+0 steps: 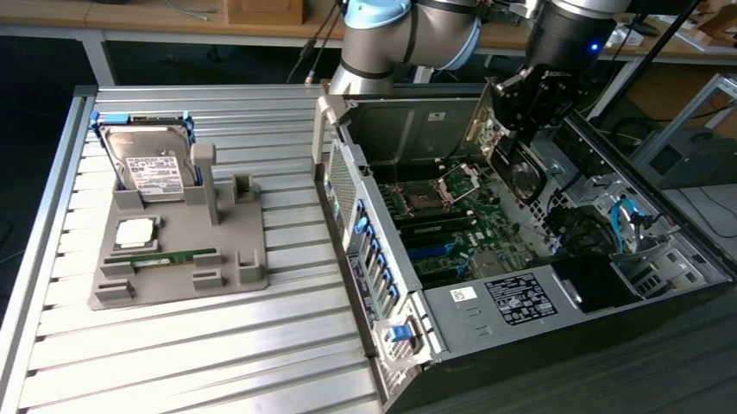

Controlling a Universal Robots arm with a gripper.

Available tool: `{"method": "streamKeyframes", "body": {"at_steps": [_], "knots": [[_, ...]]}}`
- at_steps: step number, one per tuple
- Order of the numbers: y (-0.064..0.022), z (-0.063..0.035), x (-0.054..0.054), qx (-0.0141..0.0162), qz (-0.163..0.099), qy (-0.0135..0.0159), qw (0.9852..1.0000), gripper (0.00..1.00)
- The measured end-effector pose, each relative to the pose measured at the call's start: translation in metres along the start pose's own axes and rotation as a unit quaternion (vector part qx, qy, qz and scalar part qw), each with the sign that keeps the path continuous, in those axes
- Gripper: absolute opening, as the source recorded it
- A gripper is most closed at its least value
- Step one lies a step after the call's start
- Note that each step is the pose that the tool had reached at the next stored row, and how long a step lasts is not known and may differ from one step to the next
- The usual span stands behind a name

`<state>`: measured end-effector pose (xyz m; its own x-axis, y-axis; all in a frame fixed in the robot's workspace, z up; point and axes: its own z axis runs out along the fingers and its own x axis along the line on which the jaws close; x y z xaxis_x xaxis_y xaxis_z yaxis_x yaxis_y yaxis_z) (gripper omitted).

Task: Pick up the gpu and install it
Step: 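Pick up the gpu and move the gpu toward the slot, then insert the gpu into the slot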

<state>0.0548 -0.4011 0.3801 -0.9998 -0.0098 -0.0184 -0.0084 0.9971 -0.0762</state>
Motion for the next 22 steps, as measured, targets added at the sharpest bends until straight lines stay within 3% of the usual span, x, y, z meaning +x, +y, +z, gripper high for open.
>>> {"method": "streamKeyframes", "body": {"at_steps": [7, 13, 18, 22], "knots": [[0.0, 0.0, 0.0, 0.0, -0.001, 0.0, 1.0, 0.27], [0.0, 0.0, 0.0, -0.0007, -0.035, -0.0027, 0.9994, 0.27], [0.0, 0.0, 0.0, -0.0014, -0.075, -0.0057, 0.9972, 0.27], [0.0, 0.0, -0.0001, -0.002, -0.11, -0.0084, 0.9938, 0.27]]}}
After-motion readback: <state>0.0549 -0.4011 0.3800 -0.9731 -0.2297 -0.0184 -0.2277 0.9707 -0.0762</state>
